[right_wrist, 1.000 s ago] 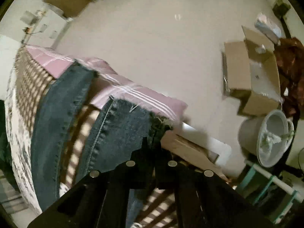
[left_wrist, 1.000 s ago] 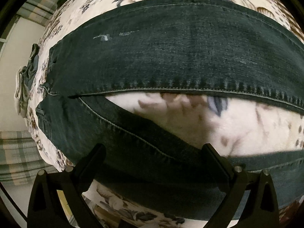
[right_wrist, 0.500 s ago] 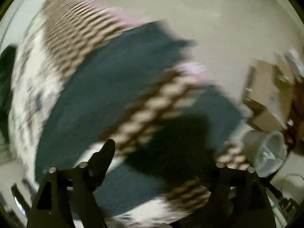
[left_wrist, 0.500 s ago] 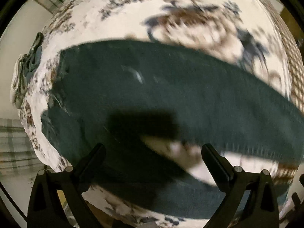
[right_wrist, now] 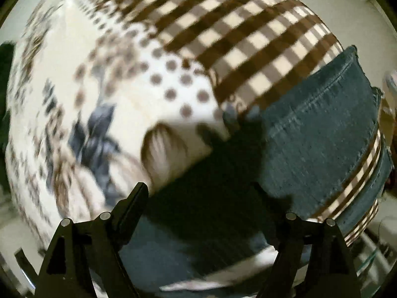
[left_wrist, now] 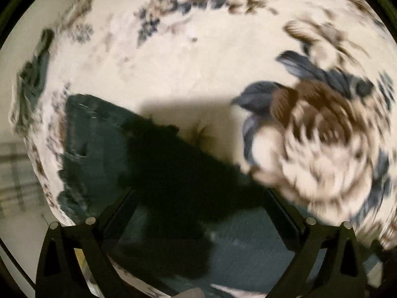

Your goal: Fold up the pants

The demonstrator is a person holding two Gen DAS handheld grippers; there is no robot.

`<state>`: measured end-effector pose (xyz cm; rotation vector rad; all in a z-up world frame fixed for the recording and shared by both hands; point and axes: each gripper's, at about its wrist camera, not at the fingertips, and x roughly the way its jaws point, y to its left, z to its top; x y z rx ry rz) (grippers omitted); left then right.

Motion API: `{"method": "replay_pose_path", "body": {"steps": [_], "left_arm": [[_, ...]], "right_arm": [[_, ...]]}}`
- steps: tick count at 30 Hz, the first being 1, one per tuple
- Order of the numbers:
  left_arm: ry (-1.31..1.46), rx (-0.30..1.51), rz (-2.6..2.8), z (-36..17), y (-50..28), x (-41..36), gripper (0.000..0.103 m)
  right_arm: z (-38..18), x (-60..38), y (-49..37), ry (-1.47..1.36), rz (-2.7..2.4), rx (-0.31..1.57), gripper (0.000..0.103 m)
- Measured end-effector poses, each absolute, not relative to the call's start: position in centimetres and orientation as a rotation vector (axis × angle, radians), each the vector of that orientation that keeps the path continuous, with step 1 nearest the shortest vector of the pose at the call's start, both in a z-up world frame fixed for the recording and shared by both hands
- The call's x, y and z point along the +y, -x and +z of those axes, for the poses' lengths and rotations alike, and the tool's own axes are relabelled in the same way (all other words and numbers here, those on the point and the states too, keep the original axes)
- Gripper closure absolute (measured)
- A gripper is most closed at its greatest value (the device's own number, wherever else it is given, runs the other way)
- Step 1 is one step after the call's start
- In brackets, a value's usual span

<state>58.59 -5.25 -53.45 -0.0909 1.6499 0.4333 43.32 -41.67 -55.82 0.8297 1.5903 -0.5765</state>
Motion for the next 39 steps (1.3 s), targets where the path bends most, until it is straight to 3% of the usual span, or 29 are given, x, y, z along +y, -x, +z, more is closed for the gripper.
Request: {"method": "replay_pose_path", "body": {"steps": [5,8,10,11,12,13,14,15,19,28,32,39], "left_arm": [[0.133,1.731,0.501,-57.1,-60.3,-2.7,0.005],[0.181,1.744,0.511,-58.2,-59.7,-1.3,0.024],[0.212,1.718,0.488,-58.1,-58.9,-0.8,0.054],[0.215,1.702,0.485,-57.8,-58.5,-0.5,0.063],[0.221,1.687,0.482,-57.4,-58.2,-0.2,0.08],[0.235,1.666,0.474,-57.0,-57.7,0.1,0.089],[0.248,1.65,0.466,-56.7,-57.2,0.5,0.091],[0.265,1.631,0.45,-56.4,-56.6,0.8,0.092],[0.324,1.549,0.382,-54.7,-53.5,2.5,0.097],[0.444,1.351,0.285,-48.8,-42.7,6.2,0.099],[0.497,1.296,0.292,-44.9,-41.3,3.4,0.1],[0.571,1.259,0.355,-44.3,-33.0,4.2,0.1]], "right_arm": [[-57.5,-42.9,-44.6,-0.878,-0.7,1.609,0.019],[-57.7,-43.4,-44.5,-0.917,-0.743,1.594,0.02],[-57.4,-43.5,-44.6,-0.917,-0.768,1.585,0.029],[-57.1,-43.7,-44.4,-0.91,-0.784,1.585,0.039],[-56.8,-43.9,-44.0,-0.907,-0.8,1.585,0.046],[-56.5,-44.2,-43.7,-0.904,-0.827,1.581,0.062],[-56.1,-44.7,-43.1,-0.91,-0.844,1.575,0.076],[-55.8,-45.1,-42.2,-0.916,-0.852,1.567,0.082],[-54.9,-45.6,-41.0,-0.936,-0.821,1.529,0.096],[-48.9,-42.6,-36.3,-0.857,-0.671,1.422,0.098],[-45.8,-42.1,-31.7,-0.846,-0.596,1.387,0.098],[-45.9,-41.2,-24.8,-0.835,-0.51,1.371,0.098]]}}
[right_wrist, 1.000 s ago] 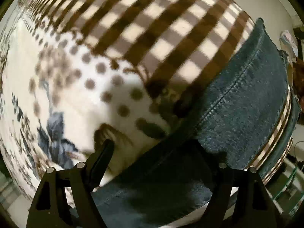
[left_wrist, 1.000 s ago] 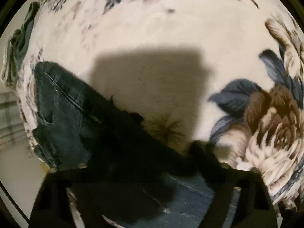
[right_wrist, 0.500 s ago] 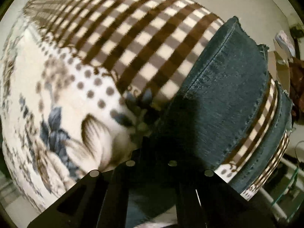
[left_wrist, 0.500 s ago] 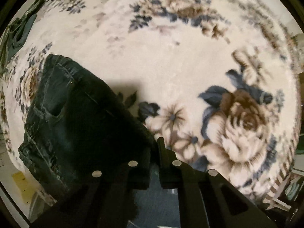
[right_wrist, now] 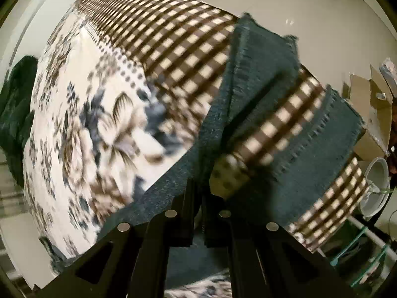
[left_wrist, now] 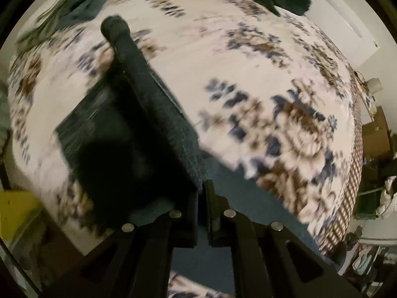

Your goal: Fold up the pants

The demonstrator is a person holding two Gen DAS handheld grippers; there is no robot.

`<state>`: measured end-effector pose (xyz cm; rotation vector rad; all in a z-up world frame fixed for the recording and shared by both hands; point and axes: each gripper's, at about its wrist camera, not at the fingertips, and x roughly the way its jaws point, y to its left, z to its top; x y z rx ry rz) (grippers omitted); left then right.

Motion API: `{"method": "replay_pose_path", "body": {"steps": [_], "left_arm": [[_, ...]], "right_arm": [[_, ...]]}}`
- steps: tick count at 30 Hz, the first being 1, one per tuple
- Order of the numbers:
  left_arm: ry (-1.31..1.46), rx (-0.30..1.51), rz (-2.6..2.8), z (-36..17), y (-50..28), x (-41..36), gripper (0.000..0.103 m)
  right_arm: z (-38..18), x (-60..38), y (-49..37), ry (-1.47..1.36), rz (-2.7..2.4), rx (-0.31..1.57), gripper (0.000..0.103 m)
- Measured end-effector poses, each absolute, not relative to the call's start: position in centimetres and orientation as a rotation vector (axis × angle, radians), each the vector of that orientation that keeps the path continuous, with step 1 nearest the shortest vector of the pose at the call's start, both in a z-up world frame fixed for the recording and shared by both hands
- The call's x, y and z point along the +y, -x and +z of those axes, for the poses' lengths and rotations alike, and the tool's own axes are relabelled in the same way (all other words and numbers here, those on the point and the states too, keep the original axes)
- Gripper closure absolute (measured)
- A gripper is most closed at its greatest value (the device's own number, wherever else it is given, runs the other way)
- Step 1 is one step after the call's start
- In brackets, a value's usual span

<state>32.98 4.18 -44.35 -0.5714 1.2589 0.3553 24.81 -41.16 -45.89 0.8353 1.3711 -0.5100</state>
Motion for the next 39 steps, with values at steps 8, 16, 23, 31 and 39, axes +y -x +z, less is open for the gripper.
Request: {"method": "replay_pose_path", "body": {"steps": [8,16,23,31,39], "left_arm": [[0.617,1.332,0.467,-51.1,-25.4,5.4,0.099],[0.627,1.317,0.486,-52.8,-24.5,5.2,0.094],[0.509,1.306,0.51,-50.7,-25.1,3.9,0.025],[0.368,1.345,0.491,-51.6,-28.5,1.0,0.02],[0.248,1.4,0.453,-52.8,-29.2,-1.2,0.02]], "right_arm": [[-50.8,-39.9,-18.1,-0.773,-0.497,1.475,0.098],[-54.7,-41.6,-15.7,-0.846,-0.472,1.539,0.073],[-49.8,-47.1,-14.1,-0.796,-0.513,1.403,0.03],[-50.0,-50.4,-23.3,-0.61,-0.539,1.355,0.009],[-52.7,-51.1,-27.5,-0.438,-0.598,1.424,0.065]]}}
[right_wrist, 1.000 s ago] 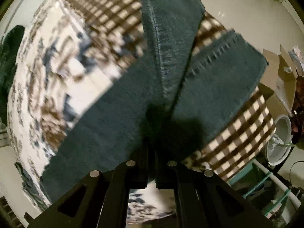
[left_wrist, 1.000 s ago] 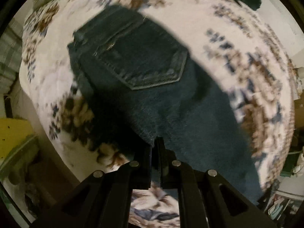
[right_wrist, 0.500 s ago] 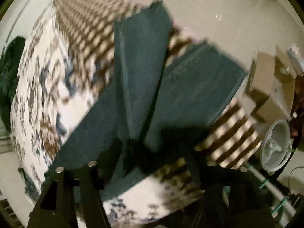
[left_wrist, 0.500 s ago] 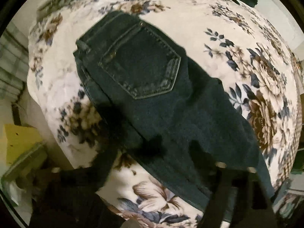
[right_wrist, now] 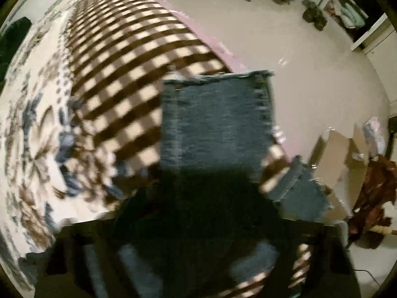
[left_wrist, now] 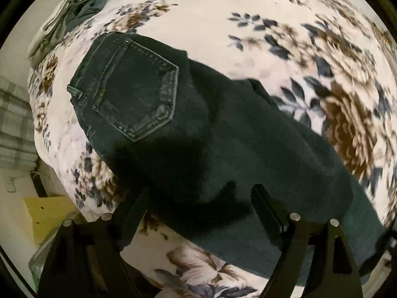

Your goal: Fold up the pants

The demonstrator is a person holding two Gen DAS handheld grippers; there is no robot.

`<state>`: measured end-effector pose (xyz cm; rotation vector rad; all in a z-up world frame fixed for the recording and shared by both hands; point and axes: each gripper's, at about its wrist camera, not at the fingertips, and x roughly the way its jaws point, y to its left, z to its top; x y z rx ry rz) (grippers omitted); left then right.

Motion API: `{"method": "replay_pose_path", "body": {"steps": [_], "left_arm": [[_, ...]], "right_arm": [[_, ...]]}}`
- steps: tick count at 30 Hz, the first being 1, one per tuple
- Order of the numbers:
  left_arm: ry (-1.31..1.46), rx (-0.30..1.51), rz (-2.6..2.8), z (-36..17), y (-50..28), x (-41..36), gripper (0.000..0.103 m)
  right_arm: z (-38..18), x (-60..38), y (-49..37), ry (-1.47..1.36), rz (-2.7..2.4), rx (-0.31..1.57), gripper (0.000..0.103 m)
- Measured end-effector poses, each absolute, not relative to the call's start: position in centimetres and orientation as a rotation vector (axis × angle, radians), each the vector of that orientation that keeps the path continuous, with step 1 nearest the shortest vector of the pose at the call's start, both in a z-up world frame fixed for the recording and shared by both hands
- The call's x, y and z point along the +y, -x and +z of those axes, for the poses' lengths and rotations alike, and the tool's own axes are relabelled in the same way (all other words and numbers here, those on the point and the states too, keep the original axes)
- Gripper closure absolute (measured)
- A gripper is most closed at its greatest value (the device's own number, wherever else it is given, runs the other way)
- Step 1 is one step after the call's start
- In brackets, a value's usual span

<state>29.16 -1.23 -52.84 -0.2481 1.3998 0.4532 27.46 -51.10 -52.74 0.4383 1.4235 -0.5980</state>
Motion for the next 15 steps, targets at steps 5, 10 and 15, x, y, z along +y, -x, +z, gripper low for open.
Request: {"method": "replay_pose_path", "body": {"steps": [5,10,15], "left_arm": [[0.178,1.43,0.405,-53.1,-28.6,-2.1,0.02],[0.174,1.442,0.414,-53.2,-28.2,-1.7,0.02],[0.145,1.437,0.434,-53.4,-28.3,-1.8,0.02]], "right_arm": [[-50.5,-54.7,-22.7,-0.551,-0.726,1.334,0.103],[-49.3,-58.6,-16.3,-0.846,-0.748,1.244,0.101],[-49.2,-55.6,-18.8,-0.767,-0.577,1.273,0.043]]}}
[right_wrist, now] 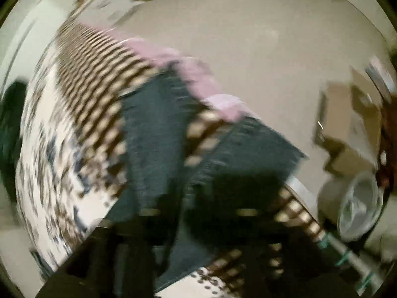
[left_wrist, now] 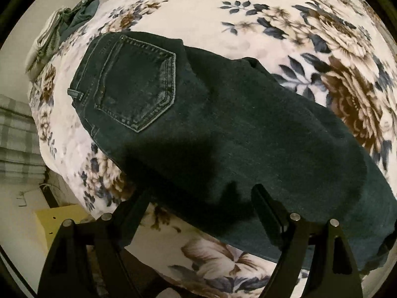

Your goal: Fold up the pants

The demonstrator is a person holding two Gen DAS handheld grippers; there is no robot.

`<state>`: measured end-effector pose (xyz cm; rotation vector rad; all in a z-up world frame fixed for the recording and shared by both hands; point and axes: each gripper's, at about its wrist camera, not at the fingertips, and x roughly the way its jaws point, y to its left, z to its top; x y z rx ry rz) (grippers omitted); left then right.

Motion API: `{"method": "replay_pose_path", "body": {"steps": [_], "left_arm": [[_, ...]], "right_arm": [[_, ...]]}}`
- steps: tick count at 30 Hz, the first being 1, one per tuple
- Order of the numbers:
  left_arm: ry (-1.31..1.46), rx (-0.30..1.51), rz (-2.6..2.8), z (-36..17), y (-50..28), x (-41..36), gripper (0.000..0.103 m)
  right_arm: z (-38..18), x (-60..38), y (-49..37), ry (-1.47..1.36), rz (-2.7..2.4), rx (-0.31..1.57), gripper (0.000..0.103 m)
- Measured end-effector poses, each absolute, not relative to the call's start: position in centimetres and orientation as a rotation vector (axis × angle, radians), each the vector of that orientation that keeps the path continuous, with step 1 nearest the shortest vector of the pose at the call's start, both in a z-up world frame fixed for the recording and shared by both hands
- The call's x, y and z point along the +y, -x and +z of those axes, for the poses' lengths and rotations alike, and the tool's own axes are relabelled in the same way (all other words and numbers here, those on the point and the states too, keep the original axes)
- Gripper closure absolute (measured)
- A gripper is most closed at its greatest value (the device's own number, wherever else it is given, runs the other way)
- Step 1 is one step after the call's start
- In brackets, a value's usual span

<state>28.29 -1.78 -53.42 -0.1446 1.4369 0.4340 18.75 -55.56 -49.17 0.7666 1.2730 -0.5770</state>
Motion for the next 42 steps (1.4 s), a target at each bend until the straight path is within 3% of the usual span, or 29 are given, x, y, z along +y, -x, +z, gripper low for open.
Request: {"method": "replay_pose_path", "body": {"steps": [2,7,9,10,11,16,20,24,26,28,34,42], "left_arm": [[0.132,1.435,0.441,-53.6,-28.4,-2.0,0.02],[0.106,1.428,0.447,-53.8,-28.4,-2.4,0.02],[0.104,1.429,0.446,-53.8,-28.3,-2.3,0.02],[0.105,1.429,0.446,-53.8,-28.3,-2.4,0.02],[0.106,1.43,0.446,-53.8,-28.3,-2.4,0.02],[0.141,1.444,0.44,-53.8,-27.7,-1.4,0.02],[0.163,1.462,0.437,-53.8,-26.9,-0.7,0.02],[0.189,1.477,0.442,-53.8,-26.3,0.0,0.02],[0.22,1.484,0.445,-53.6,-26.0,0.8,0.02],[0.238,1.48,0.453,-53.2,-25.7,1.6,0.02],[0.343,1.44,0.499,-52.1,-25.8,7.2,0.02],[0.51,1.384,0.568,-53.1,-27.4,18.0,0.02]], "right_arm": [[-49.3,-53.3,-22.3,-0.639,-0.51,1.294,0.037],[-53.2,-48.7,-29.3,-0.306,-0.52,1.449,0.036],[-54.9,-48.7,-30.2,-0.263,-0.553,1.513,0.05],[-54.7,-48.9,-30.1,-0.268,-0.573,1.503,0.076],[-53.9,-49.3,-29.6,-0.29,-0.599,1.468,0.097],[-49.5,-52.1,-24.2,-0.479,-0.673,1.335,0.098],[-48.2,-55.6,-17.9,-0.718,-0.748,1.265,0.098],[-51.6,-58.1,-13.0,-0.91,-0.775,1.276,0.094],[-52.5,-58.7,-11.5,-1.003,-0.775,1.27,0.084],[-52.6,-58.4,-10.8,-1.033,-0.753,1.234,0.05],[-50.3,-51.9,-10.0,-1.058,-0.581,1.239,0.049],[-55.4,-35.6,-12.4,-1.182,-0.379,1.384,0.049]]}}
